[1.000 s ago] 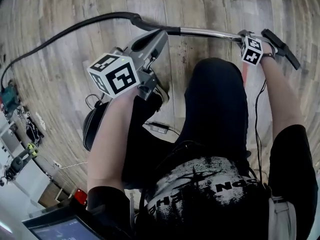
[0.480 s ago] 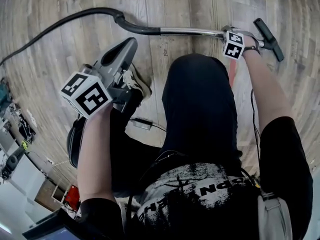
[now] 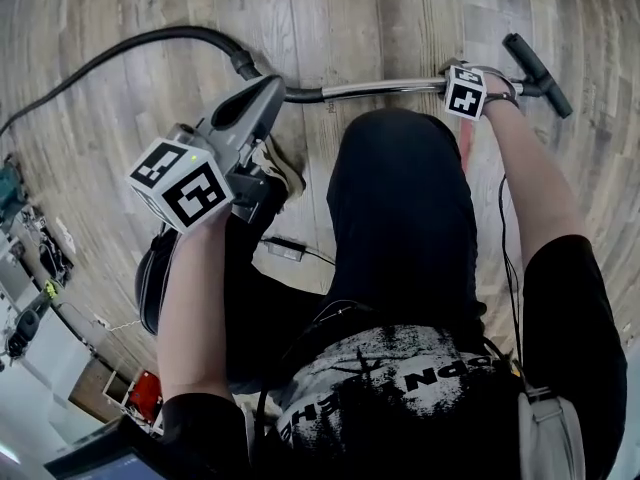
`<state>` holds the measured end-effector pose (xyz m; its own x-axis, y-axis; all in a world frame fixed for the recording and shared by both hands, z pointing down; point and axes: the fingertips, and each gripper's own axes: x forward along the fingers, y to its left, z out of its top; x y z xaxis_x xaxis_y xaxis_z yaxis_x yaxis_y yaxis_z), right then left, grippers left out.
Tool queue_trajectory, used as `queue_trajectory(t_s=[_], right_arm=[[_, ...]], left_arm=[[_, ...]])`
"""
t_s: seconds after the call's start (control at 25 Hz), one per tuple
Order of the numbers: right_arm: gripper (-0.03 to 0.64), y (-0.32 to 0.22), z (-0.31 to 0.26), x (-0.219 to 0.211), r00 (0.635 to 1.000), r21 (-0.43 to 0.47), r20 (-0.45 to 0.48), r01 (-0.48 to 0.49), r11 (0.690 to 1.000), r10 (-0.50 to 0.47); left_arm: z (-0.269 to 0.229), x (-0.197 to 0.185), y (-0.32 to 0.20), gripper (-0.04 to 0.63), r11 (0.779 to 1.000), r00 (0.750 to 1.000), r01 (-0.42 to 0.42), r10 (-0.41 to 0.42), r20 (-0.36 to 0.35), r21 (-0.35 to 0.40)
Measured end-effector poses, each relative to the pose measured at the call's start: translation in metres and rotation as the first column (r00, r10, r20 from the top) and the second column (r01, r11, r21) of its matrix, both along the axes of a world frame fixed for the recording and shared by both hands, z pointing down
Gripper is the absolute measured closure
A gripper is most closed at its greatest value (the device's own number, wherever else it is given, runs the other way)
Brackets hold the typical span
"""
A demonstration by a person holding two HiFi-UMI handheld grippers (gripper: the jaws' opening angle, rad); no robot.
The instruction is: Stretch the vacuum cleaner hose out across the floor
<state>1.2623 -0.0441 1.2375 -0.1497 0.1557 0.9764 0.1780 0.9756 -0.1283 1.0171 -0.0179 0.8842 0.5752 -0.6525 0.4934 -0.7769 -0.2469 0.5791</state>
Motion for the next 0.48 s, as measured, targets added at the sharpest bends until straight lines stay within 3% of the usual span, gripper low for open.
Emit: queue_trajectory(t_s=[0.16, 0.48], right_arm=[[0.367, -0.001, 0.0, 0.019, 0.996, -0.028, -0.073, -0.056, 0.998, 0.054], [0.413, -0.008, -0.005, 0.033, 0.99, -0.016, -0.078, -0.122, 0.992, 0.121]], left_arm=[[-0.005, 0.002, -0.004, 0.595, 1.0, 1.0, -0.009, 0.009, 0.0, 0.017], [-0.008, 0.008, -0.016, 0.595, 0.998, 0.999, -0.045, 0.045, 0.007, 0.032]])
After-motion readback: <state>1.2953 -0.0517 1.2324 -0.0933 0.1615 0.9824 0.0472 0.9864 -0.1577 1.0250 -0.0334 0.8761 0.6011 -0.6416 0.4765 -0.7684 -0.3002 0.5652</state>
